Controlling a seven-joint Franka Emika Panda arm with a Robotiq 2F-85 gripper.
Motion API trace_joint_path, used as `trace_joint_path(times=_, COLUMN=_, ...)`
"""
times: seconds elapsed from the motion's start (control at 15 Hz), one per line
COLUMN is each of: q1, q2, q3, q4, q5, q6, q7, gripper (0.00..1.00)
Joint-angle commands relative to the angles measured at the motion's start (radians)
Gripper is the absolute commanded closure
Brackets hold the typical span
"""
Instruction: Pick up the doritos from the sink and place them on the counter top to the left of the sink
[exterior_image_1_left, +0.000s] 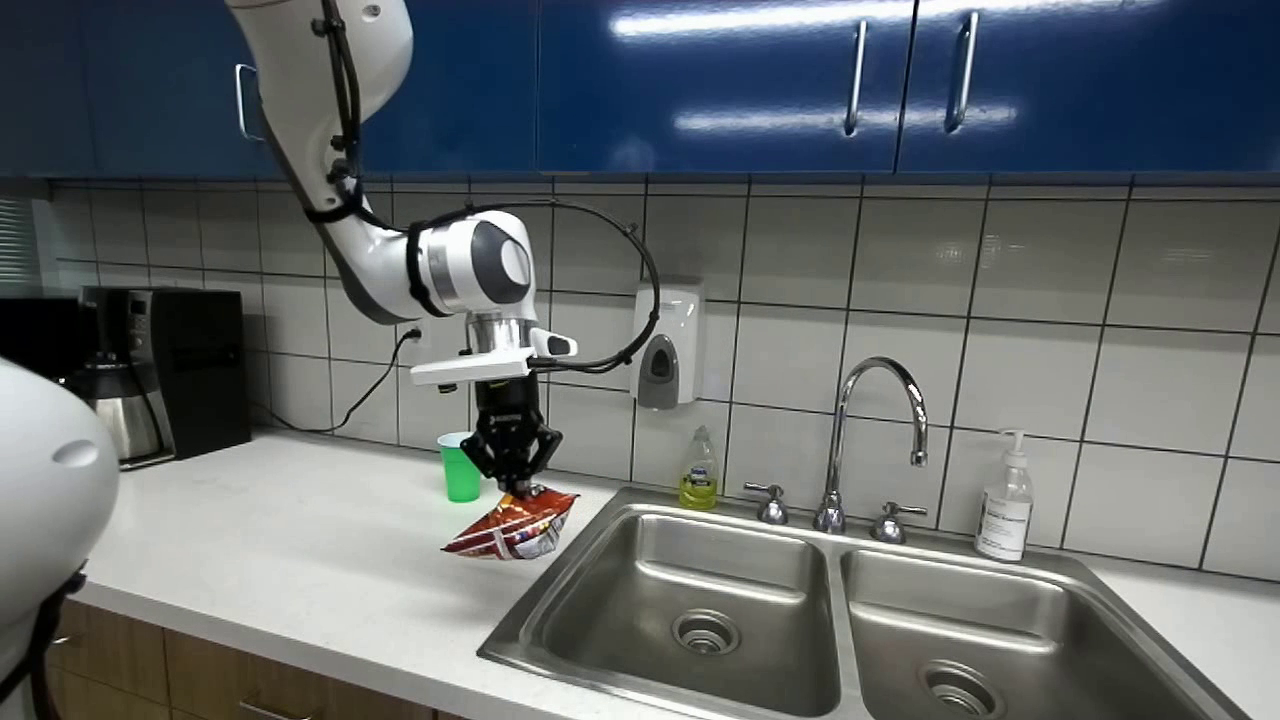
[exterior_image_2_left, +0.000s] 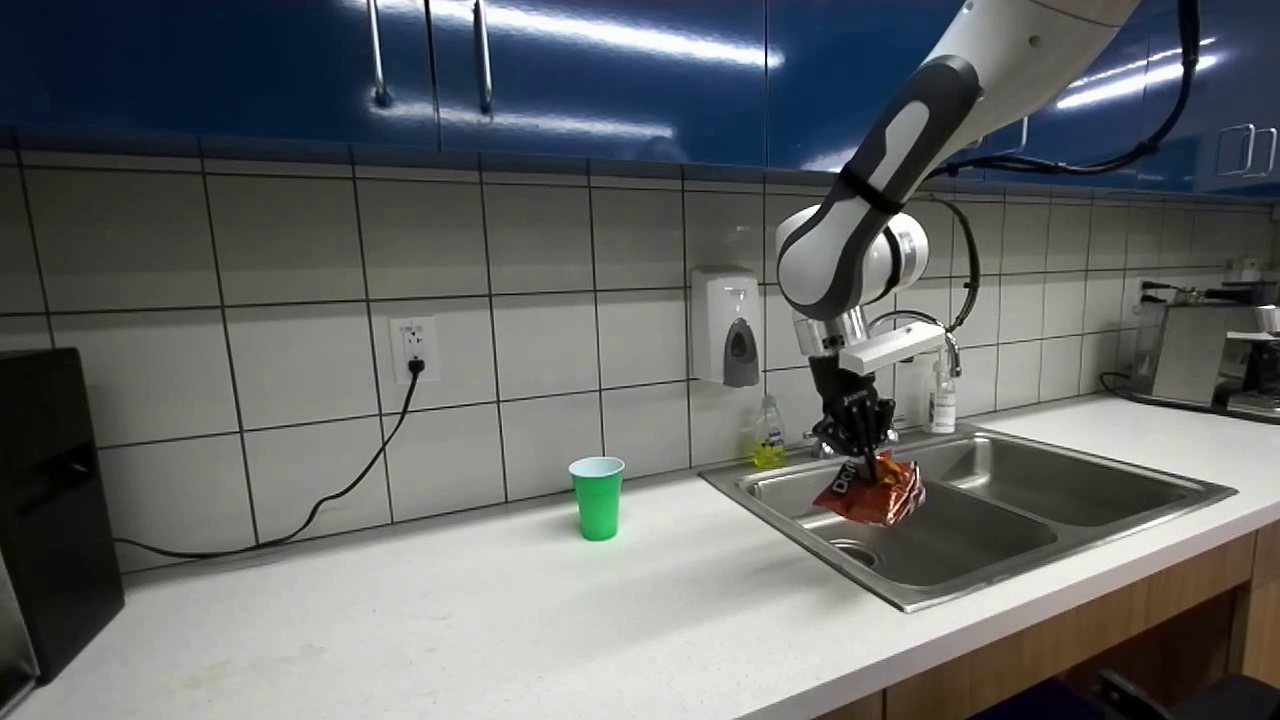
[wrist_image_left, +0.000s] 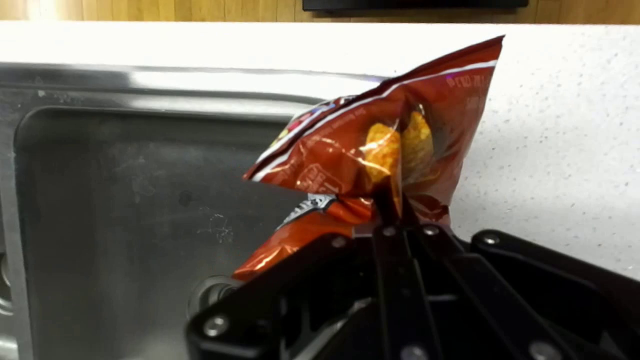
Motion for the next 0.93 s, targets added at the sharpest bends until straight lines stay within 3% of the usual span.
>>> trace_joint_path(times=0.0, q1=0.026, q2=-0.039, q3=0.060, q4=-0.054, q5=-0.046, q6=0.033, q7=-0.003, gripper=1.00)
trace_joint_path(times=0.4, q1=0.071, q2=-0.007, q3=0.119, q4=-0.097, q5=-0.009, q6=0.142, q7=0.016, gripper=1.00)
trace_joint_path(times=0.87, q1=0.092, q2=0.101, q3=0.133, q4=-0.098, q5=-0.014, q6=0.288, q7=0.052, gripper=1.00)
